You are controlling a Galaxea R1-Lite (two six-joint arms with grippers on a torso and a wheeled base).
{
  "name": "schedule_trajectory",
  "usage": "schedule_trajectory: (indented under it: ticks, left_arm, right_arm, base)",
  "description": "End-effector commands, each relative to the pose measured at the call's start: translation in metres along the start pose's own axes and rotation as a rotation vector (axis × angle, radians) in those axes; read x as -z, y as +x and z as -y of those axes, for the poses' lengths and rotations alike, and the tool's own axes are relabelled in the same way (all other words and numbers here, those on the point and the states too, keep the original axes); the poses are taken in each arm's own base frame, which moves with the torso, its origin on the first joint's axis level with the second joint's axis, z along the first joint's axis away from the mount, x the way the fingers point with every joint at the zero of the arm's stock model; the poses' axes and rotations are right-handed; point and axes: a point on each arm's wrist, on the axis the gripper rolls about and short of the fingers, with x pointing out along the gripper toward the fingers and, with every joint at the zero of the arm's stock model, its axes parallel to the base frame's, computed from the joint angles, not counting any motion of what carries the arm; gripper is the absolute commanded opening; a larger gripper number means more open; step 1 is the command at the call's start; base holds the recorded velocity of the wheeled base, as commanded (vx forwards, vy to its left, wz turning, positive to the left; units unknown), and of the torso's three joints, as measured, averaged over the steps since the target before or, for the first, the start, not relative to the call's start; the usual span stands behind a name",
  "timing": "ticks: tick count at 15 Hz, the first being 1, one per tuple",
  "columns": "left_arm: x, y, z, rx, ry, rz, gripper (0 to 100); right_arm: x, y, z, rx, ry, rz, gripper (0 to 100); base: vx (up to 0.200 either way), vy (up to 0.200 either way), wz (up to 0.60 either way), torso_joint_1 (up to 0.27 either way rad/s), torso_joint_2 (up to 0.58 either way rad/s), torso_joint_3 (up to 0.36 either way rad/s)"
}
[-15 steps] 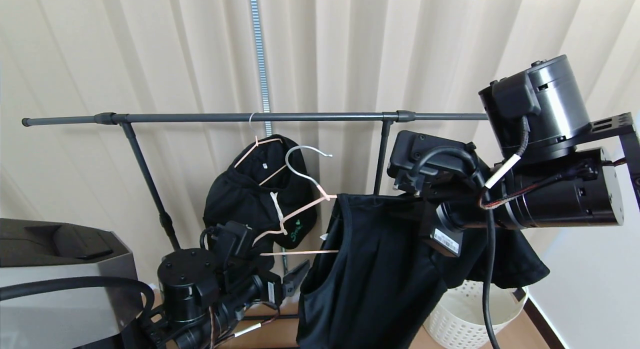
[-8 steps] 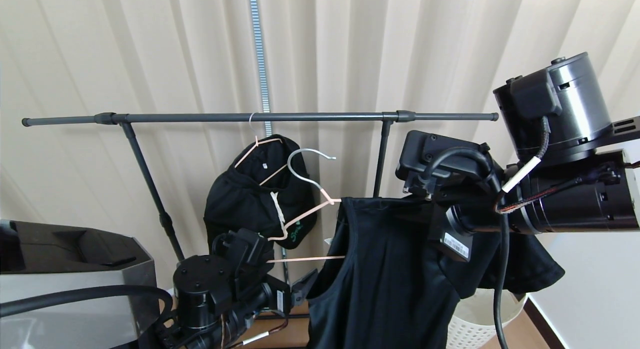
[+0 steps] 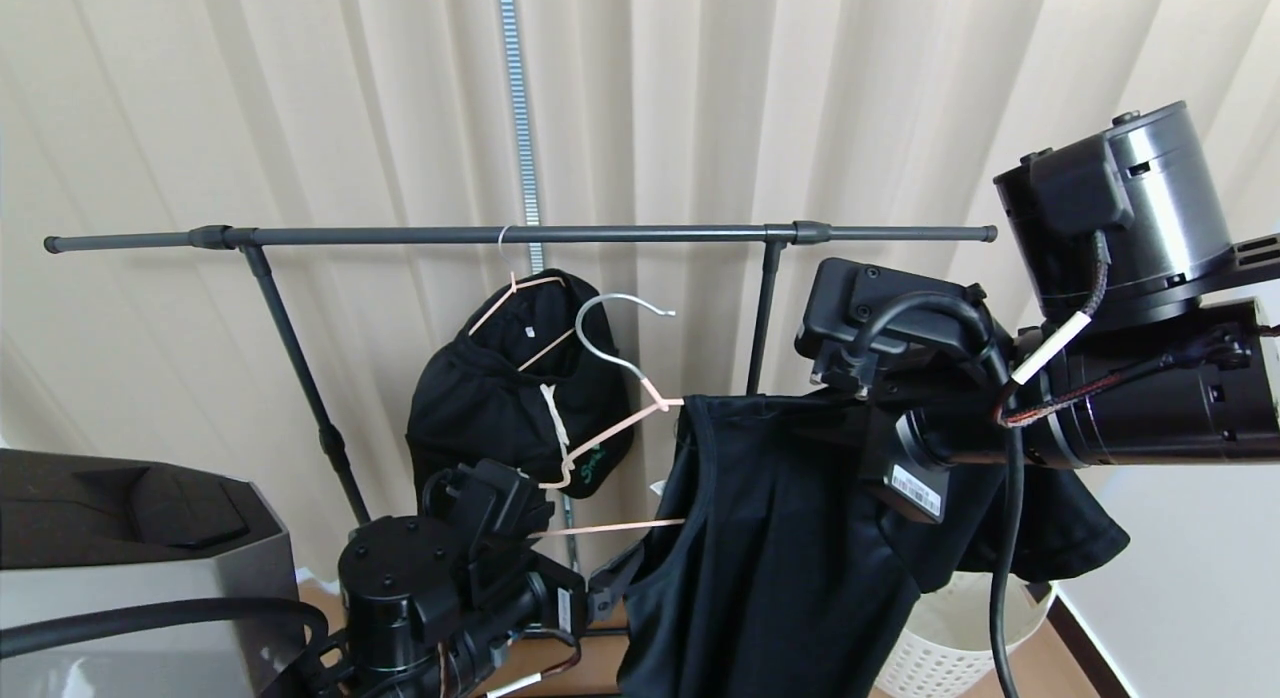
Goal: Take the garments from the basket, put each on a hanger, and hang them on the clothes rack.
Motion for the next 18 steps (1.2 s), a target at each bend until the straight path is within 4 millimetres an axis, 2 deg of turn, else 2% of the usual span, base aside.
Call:
schedule_trajectory:
  ticks: [1,13,18]
  left_arm:
    - [-0.003,-0.003,0.002,0.008,0.000,0.010,100]
    - [0.006,-0.007,0.007,0.025,0.056,-0.033,100]
    - [-0.009,-0.007,0.008,0.014,0.044,0.034,100]
  right_arm:
    - [-0.001,0.002,0.000,-0.002,0.000,-0.002,0]
    - [-0.002,0.005,0.002,0.038,0.043,-0.003,0]
    - [0.002,0.008,-0.001,0.029,0.040,-0.023,0]
  base:
    - [0.000,0.000,0.00,0.000,0.00,0.000]
    - [0.000,0.000,0.00,0.000,0.00,0.000]
    - [0.000,0.000,0.00,0.000,0.00,0.000]
